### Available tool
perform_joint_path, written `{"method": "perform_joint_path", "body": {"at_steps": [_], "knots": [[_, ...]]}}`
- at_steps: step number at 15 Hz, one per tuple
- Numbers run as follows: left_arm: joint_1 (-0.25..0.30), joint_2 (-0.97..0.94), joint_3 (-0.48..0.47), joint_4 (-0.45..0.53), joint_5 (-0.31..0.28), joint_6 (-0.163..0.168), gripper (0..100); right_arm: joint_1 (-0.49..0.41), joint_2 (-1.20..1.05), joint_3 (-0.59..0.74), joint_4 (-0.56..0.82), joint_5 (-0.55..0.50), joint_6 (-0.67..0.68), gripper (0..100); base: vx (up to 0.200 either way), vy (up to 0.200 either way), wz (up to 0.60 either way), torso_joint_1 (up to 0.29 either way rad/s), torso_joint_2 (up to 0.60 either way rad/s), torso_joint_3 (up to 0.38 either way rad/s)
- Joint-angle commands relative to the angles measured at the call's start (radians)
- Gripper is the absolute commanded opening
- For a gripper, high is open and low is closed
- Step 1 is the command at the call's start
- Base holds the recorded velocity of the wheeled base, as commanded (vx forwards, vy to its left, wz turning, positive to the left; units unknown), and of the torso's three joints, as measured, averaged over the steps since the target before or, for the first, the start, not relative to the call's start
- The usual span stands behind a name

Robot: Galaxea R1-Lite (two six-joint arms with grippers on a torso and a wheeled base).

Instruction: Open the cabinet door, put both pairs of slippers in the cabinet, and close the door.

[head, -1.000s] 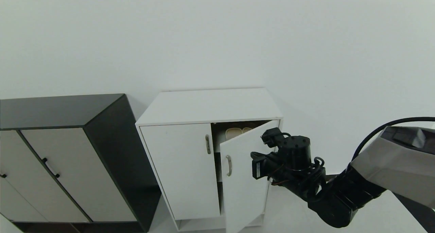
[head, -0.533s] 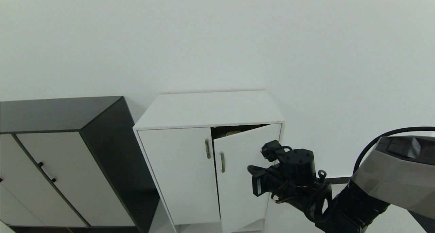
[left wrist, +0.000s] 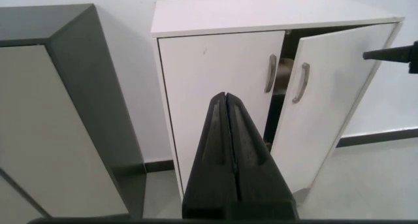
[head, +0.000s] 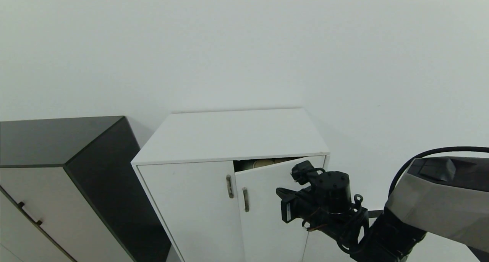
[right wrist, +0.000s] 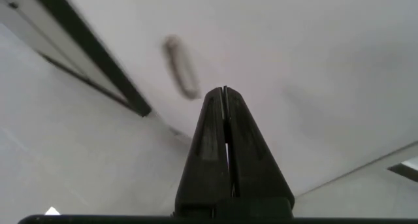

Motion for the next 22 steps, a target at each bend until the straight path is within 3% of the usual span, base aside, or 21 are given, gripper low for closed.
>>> {"method": "perform_joint_path", "body": {"at_steps": [1, 7, 22], "knots": [[0.0, 0.002, 0.0, -0.001, 0.001, 0.0, 0, -0.014, 0.051, -0.044, -0.004, 0.001, -0.001, 0, 0.0, 0.0, 0.0, 0.0, 0.0, 0.0], [0.0, 0.002, 0.0, -0.001, 0.001, -0.002, 0, -0.045, 0.135, -0.208, 0.005, 0.002, -0.002, 0, 0.0, 0.0, 0.0, 0.0, 0.0, 0.0], [0.0, 0.002, 0.0, -0.001, 0.001, -0.003, 0, -0.114, 0.195, -0.357, 0.116, 0.004, -0.005, 0, 0.0, 0.0, 0.0, 0.0, 0.0, 0.0]]}}
